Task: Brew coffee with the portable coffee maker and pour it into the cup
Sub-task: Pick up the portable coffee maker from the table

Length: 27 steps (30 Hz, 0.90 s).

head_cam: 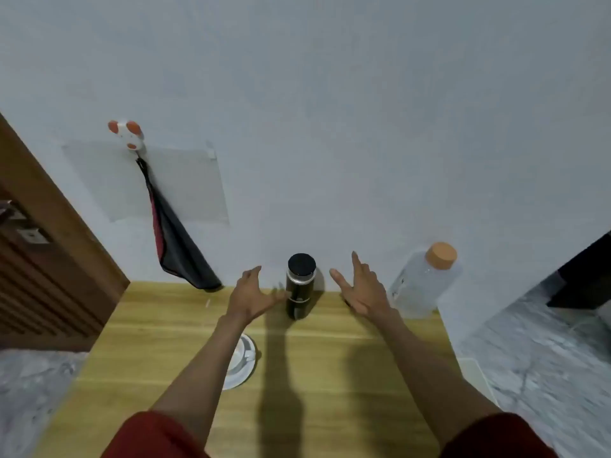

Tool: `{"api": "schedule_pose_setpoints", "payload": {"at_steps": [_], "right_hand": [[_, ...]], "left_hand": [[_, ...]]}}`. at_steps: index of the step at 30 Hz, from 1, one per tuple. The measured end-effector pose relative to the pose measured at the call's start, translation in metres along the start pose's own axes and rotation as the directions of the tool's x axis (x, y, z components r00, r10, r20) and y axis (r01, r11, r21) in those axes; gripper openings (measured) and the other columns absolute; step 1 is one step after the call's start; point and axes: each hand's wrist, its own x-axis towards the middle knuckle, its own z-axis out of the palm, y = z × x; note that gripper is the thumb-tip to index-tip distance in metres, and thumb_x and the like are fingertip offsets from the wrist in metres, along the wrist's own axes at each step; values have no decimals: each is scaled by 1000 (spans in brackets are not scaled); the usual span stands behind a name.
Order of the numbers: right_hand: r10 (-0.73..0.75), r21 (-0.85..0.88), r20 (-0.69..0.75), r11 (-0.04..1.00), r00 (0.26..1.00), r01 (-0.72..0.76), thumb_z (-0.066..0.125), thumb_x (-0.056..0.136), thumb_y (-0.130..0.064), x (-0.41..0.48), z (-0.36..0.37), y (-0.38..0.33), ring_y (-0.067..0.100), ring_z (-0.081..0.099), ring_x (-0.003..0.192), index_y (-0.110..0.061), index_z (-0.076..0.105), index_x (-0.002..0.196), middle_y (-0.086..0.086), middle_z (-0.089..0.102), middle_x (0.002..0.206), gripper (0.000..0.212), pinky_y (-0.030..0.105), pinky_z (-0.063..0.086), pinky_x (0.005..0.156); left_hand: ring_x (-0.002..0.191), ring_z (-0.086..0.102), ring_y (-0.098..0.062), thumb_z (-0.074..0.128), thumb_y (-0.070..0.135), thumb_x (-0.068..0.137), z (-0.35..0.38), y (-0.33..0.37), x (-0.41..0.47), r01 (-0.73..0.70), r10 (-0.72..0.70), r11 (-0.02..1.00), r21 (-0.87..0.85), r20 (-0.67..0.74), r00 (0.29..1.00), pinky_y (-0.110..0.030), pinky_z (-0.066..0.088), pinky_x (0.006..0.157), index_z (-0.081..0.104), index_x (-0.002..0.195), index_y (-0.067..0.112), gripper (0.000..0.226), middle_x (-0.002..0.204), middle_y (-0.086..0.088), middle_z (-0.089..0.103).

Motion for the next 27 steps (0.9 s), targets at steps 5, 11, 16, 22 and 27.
{"api": "schedule_pose_setpoints", "payload": {"at_steps": [5,11,16,22,27], "right_hand": [[-79,16,-17,997,997,79,21,73,-98,11,58,5,26,42,133,-31,0,158,4,39,150,110,46,41,103],[-163,185,-159,964,974,191,43,66,-98,41,122,-3,19,43,135,-39,1,153,-6,41,149,113,45,45,103],[-169,304,-294,917,941,259,57,61,-92,66,160,0,19,52,130,-34,22,150,-9,47,147,111,43,47,104],[-158,337,-442,883,883,326,70,62,-75,80,185,5,20,66,98,-26,43,113,-5,66,110,76,41,56,83],[-188,315,-526,863,829,395,73,62,-67,74,182,4,19,65,88,-22,45,108,-6,66,100,70,38,56,76]], "left_hand": [[146,31,-25,86,63,60,61,-25,16,62,-55,994,-92,77,996,-39,34,114,22,156,14,125,160,-8,27],[140,40,-30,89,54,61,139,-57,51,13,-6,975,-222,31,999,-44,41,111,27,153,10,119,153,-12,39],[119,60,-22,91,29,64,184,-79,79,-178,161,917,-357,-78,984,-44,52,97,49,137,16,85,127,-4,63],[93,61,-12,80,44,66,215,-94,81,-288,215,888,-359,-229,949,-28,46,71,46,111,36,57,103,12,63],[99,63,-23,83,38,69,217,-96,80,-297,213,903,-311,-276,937,-37,53,79,49,119,14,65,111,-3,66]]}}
